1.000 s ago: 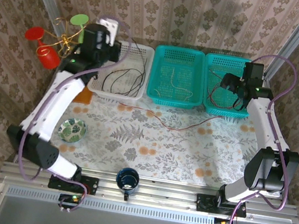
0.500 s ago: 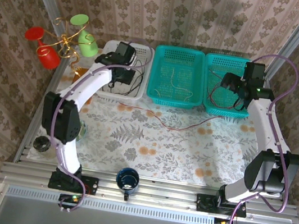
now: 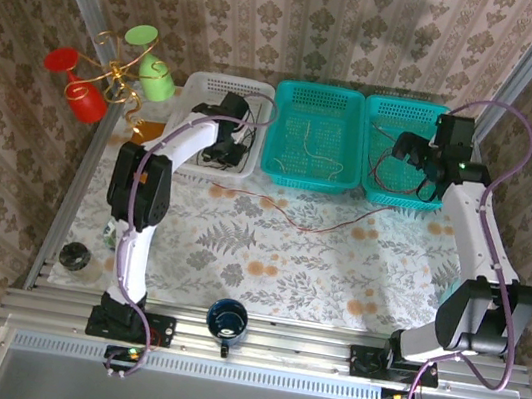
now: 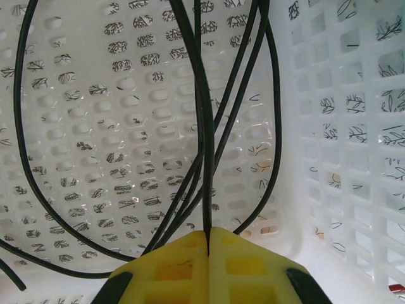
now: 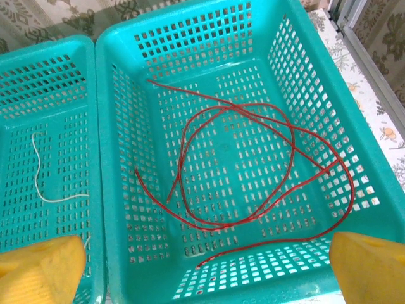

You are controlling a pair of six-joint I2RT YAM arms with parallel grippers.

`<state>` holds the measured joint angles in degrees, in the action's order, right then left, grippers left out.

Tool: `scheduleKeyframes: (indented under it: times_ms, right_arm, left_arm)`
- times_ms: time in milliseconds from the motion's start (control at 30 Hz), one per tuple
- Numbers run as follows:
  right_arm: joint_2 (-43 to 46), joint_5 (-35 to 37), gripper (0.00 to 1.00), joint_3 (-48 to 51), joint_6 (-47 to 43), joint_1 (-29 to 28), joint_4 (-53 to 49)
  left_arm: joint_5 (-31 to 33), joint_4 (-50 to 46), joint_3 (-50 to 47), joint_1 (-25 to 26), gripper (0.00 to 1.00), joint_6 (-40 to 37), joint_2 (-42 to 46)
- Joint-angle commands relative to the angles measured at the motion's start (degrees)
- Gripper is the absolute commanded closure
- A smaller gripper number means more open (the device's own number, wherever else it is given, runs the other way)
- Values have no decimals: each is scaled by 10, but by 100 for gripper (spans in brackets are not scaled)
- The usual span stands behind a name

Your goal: Untangle the cables

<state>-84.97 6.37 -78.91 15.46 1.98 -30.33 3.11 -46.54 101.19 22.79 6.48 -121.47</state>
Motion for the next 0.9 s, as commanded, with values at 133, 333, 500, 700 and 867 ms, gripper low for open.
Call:
scheduleKeyframes:
  times_ms: [133, 333, 500, 700, 867]
  right_arm:
    - [13, -20, 0, 21, 59, -3, -77]
    - [43, 2, 0, 71, 134, -8, -105]
    - [45, 61, 0, 84, 205, -39, -173]
    - [68, 79, 0, 123, 232, -65, -173]
    - [78, 49, 1, 141, 233, -52, -157]
  left_arm:
    - [-5, -21, 26, -3, 52, 10, 30]
    - [25, -32, 62, 4, 42, 1, 91]
    - [33, -54, 93, 19, 41, -12, 130]
    - [4, -30, 54, 95, 41, -51, 184]
    - [-31, 23, -40, 189, 41, -77, 221]
